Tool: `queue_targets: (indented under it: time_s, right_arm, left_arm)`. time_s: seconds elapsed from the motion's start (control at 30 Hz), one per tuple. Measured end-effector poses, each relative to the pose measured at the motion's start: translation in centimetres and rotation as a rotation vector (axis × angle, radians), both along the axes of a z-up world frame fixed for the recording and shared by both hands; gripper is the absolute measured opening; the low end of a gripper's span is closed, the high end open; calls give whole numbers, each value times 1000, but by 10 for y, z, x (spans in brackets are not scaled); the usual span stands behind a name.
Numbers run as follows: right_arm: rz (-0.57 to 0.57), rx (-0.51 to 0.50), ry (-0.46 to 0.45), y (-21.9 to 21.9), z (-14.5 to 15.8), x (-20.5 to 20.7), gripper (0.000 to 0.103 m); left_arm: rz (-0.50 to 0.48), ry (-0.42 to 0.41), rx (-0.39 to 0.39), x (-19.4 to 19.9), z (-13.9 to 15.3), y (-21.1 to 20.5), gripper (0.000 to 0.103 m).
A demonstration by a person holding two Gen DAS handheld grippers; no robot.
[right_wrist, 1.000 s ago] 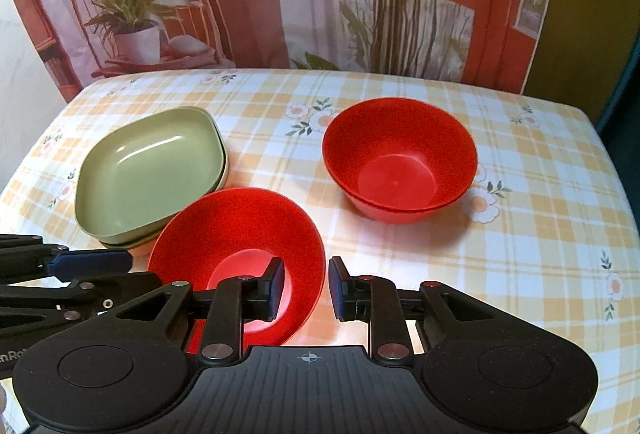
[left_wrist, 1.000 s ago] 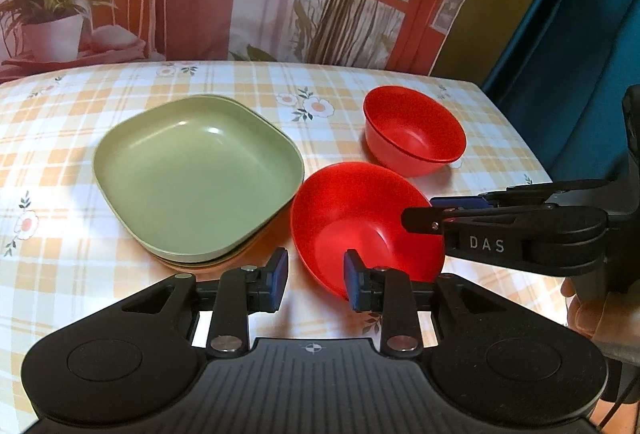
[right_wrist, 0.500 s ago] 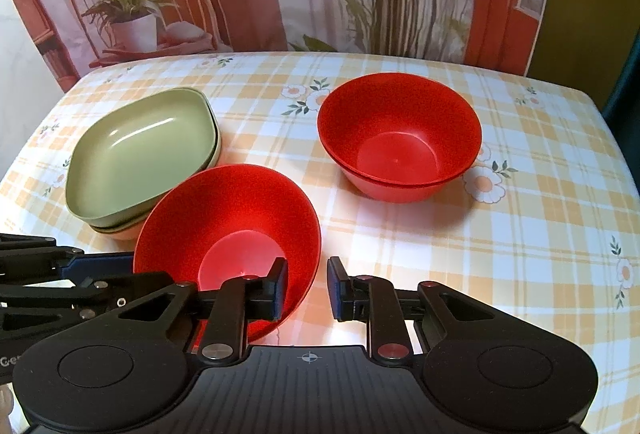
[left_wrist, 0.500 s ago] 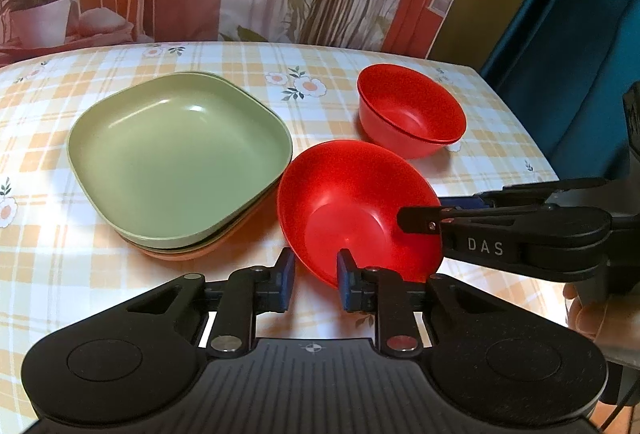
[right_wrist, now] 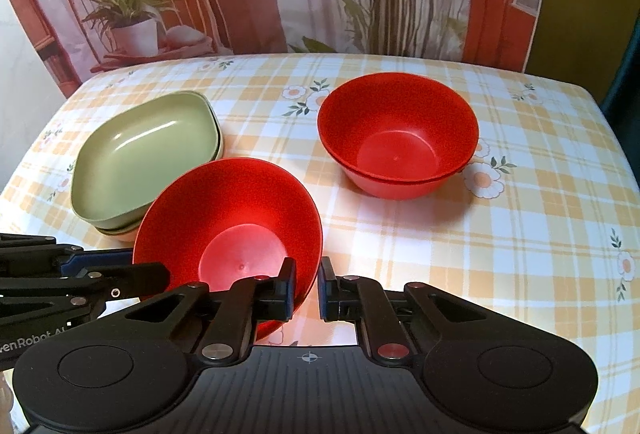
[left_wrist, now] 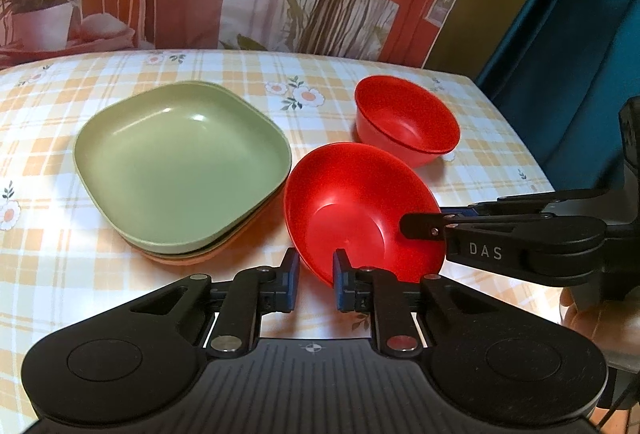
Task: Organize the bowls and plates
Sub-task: 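Carry the red bowl with the left tool toward another red bowl, then lower the held red bowl into the other red bowl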
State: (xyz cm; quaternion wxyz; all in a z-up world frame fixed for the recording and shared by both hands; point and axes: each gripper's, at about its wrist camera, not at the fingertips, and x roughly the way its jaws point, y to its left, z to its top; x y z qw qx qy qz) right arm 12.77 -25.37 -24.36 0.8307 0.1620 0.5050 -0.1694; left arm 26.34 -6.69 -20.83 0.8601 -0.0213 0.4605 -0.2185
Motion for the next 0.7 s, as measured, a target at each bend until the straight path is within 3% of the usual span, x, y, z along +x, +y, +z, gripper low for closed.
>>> queue_targets:
  time_s: [0.7]
  right_arm:
    - [-23,-41,-65,-23,37,3,10]
  left_arm:
    - [-36,-83,-18,7,37,-17,18]
